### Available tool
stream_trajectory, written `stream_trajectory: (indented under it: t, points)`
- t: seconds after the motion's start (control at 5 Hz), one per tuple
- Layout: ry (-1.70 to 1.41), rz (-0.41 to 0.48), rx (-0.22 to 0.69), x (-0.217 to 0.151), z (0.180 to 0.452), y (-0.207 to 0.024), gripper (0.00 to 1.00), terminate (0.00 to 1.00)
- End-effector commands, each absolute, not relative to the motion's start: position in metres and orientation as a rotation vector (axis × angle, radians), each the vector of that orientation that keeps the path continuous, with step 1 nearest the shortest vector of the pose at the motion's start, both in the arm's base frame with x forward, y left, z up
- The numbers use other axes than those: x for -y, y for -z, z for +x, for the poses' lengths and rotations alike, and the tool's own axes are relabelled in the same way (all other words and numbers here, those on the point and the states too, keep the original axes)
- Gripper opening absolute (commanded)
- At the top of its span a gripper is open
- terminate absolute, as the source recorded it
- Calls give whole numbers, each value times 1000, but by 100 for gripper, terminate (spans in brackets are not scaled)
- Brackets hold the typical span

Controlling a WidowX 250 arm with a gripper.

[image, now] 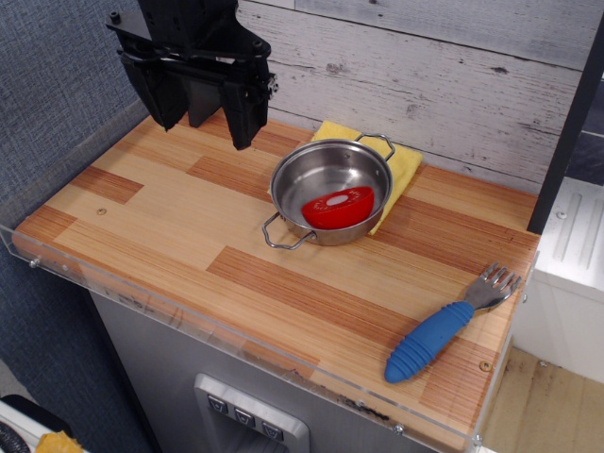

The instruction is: Put food on table to the left of the pan

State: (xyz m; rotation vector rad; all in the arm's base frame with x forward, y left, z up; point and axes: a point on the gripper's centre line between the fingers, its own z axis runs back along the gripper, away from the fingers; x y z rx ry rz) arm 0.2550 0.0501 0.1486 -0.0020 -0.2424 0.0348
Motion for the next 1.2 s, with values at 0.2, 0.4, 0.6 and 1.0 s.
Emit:
stream_trajectory:
  t: [0.2,0.4,0.6,1.0]
  points:
    - [21,-46,292,-37,282,-142,100,0]
    - [51,-32,276,-27,306,-123,100,0]
    - [79,-15,242,-23,322,-95,100,0]
    - [95,13,165,-25,321,-58,100,0]
